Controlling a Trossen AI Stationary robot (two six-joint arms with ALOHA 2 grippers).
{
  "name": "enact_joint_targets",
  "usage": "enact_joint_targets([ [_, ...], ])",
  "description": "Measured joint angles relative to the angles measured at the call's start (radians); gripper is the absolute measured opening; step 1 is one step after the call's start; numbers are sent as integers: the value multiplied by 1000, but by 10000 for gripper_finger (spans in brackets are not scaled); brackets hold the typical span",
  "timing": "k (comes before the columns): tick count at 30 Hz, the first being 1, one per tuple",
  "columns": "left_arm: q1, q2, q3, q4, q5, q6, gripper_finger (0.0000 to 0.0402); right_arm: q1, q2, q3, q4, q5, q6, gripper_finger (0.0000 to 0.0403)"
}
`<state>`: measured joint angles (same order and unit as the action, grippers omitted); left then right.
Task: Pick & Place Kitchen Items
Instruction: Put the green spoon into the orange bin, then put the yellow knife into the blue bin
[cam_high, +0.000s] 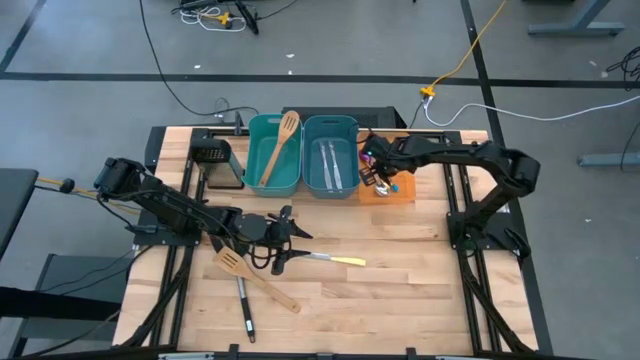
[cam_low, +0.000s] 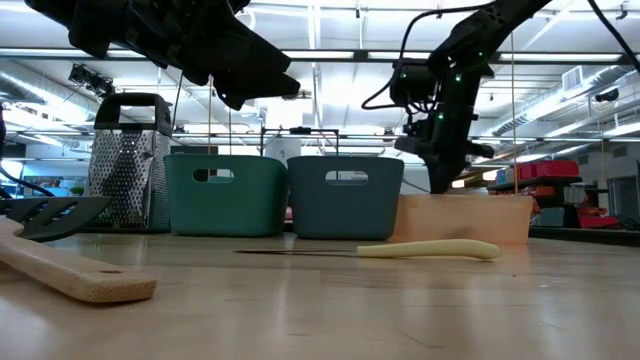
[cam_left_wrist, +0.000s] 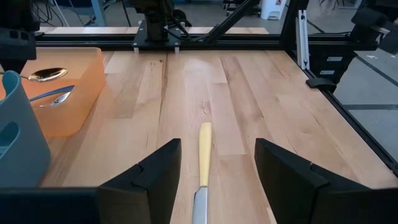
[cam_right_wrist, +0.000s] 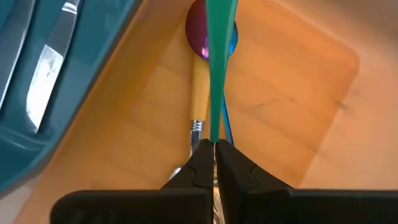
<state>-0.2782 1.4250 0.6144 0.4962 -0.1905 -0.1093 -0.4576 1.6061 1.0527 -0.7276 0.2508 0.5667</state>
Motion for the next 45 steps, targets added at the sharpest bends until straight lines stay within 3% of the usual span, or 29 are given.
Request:
enact_joint_targets([
  [3, 0, 0, 0, 0, 0, 0, 210, 0, 14, 0, 5, -3, -1, 11],
  [10, 0, 0, 0, 0, 0, 0, 210, 0, 29, 0, 7, 1, -1, 63],
  [18, 0, 0, 0, 0, 0, 0, 210, 0, 29, 0, 7, 20, -17, 72],
  [24, 0, 0, 0, 0, 0, 0, 210, 20, -4, 0, 1, 21, -55, 63],
  [32, 0, 0, 0, -1, 0, 0, 210, 86, -139, -1, 3, 0, -40, 32],
  [45, 0, 0, 0, 0, 0, 0, 210, 320, -267, -1, 100, -120, -24, 21],
])
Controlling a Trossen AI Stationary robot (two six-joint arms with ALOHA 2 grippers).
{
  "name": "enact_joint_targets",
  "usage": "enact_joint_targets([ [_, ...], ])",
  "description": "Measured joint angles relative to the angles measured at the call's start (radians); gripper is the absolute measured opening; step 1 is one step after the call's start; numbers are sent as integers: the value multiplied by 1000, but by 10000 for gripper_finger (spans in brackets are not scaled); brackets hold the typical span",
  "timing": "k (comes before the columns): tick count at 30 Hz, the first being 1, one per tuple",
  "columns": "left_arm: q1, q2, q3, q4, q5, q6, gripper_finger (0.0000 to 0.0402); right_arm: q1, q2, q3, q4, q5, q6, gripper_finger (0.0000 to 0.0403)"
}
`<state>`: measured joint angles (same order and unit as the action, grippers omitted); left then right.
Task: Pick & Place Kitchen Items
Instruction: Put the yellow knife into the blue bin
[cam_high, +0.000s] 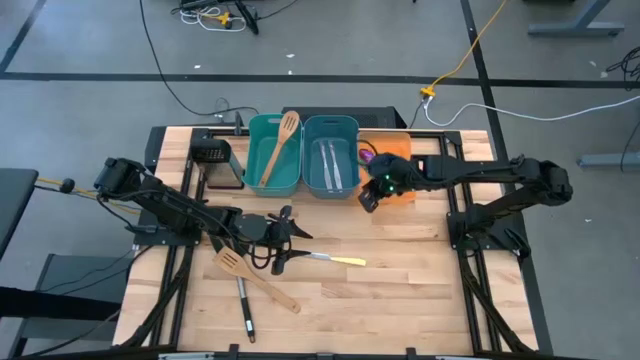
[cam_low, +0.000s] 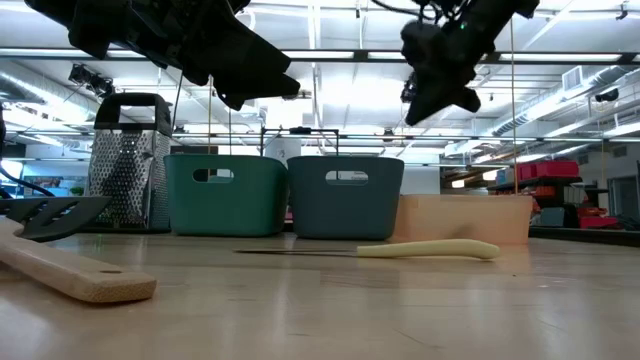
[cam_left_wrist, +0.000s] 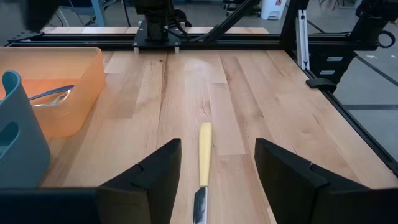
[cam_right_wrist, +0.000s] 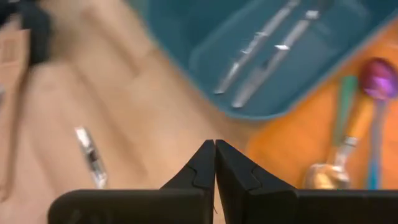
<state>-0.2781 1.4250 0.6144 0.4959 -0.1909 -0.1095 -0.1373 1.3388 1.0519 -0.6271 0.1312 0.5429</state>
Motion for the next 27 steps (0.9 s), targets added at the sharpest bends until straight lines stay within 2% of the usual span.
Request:
enact_joint_targets([
  [10, 0, 0, 0, 0, 0, 0, 210, 192, 1, 0, 65, -44, 52, 21],
  [27, 0, 0, 0, 1, -26, -3, 211, 454, 153, 0, 133, 34, 78, 21],
])
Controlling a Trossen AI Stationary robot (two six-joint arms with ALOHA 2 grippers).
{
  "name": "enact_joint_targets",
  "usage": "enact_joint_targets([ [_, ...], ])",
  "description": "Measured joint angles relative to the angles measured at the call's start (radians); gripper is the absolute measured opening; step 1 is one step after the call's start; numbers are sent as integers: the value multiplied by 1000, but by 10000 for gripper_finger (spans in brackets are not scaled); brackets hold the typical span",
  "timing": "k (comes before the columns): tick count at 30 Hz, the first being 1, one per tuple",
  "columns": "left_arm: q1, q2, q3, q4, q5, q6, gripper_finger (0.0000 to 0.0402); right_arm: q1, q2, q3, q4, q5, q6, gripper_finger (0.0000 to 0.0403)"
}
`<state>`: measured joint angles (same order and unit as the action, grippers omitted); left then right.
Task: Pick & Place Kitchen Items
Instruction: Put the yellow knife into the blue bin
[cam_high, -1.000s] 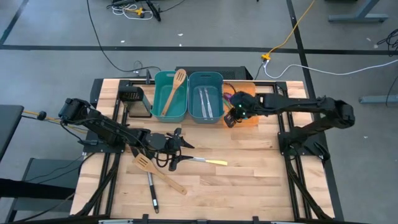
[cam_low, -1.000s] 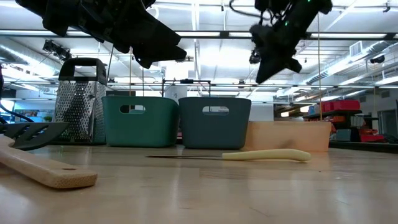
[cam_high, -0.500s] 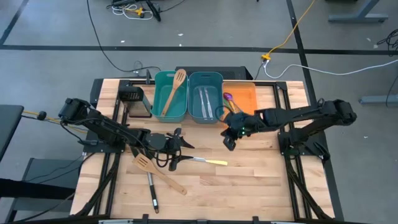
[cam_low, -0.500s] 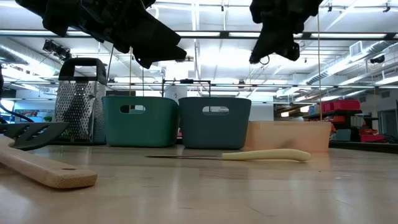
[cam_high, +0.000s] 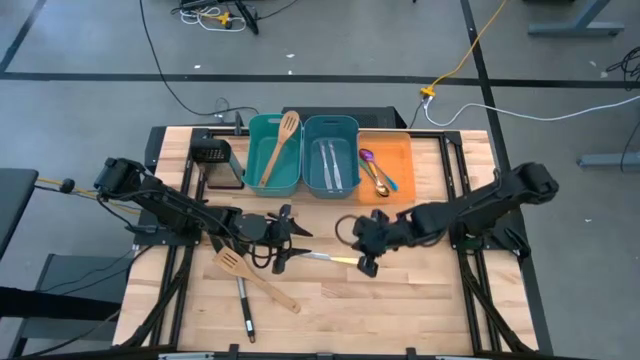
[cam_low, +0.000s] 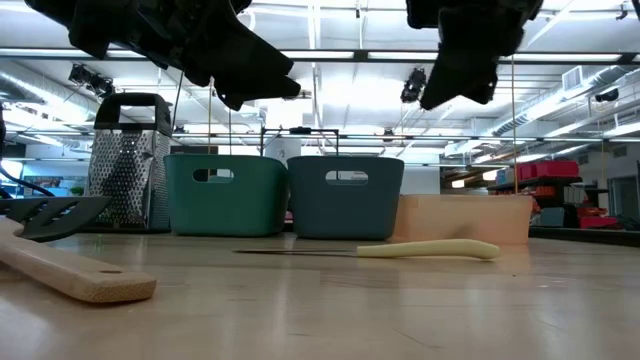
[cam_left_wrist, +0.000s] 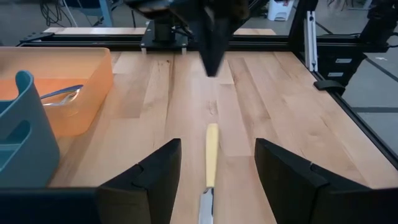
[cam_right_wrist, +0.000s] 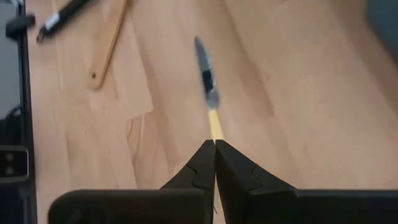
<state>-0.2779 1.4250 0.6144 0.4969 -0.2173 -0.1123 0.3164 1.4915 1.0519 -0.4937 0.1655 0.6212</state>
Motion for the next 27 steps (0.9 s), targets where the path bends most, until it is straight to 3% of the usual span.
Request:
enact_joint_targets([
  [19, 0, 0, 0, -1, 0, 0, 210, 58, 199, 0, 8, 29, 82, 22],
  [27, 0, 0, 0, -2, 0, 1, 210, 58, 220, 0, 11, 27, 131, 61],
])
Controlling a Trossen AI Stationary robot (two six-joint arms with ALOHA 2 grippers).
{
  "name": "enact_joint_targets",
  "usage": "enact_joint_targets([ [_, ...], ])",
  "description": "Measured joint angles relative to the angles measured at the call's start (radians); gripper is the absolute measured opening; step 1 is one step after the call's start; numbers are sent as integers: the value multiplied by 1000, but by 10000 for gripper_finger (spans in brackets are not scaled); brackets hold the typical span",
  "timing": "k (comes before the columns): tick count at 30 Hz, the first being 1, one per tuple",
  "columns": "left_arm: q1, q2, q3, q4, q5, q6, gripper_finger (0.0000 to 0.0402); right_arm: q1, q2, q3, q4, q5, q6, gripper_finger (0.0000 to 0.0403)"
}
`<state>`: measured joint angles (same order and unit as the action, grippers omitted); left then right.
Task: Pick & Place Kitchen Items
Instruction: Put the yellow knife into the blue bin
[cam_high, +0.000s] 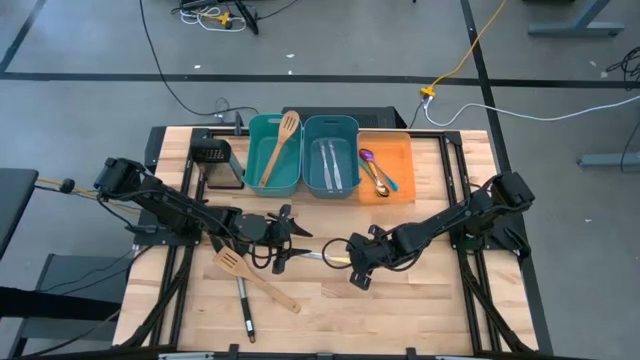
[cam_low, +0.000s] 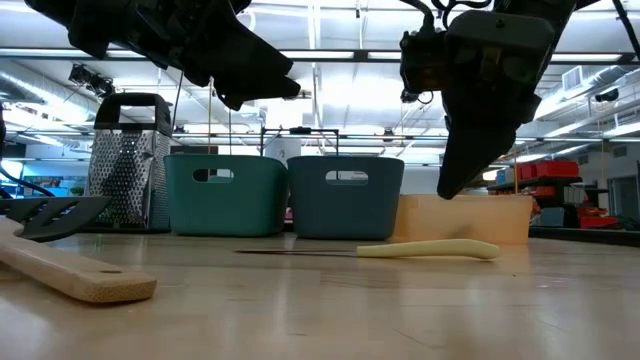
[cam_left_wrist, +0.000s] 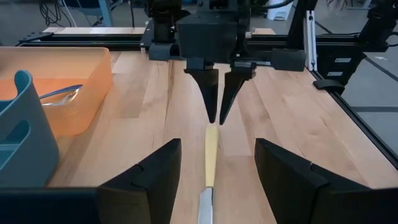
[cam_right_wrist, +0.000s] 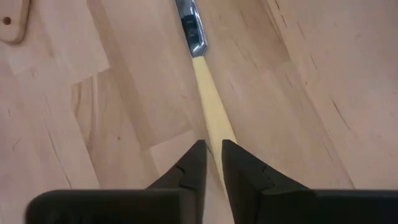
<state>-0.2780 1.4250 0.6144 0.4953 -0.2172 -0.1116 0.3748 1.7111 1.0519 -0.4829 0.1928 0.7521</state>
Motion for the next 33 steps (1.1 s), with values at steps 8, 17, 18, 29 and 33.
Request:
enact_joint_targets([
  [8, 0, 0, 0, 0, 0, 0, 210, 4, 0, 0, -2, 0, -8, 110],
  [17, 0, 0, 0, 0, 0, -1, 210, 25, 2, 0, -2, 2, -10, 128],
  [18, 0, 0, 0, 0, 0, -1, 210, 25, 2, 0, -3, 8, -10, 128],
  [29, 0, 0, 0, 0, 0, -1, 210, 28, 2, 0, -3, 61, 0, 128],
  [33, 0, 0, 0, 0, 0, -1, 210, 30, 3, -44, 40, 60, 2, 128],
])
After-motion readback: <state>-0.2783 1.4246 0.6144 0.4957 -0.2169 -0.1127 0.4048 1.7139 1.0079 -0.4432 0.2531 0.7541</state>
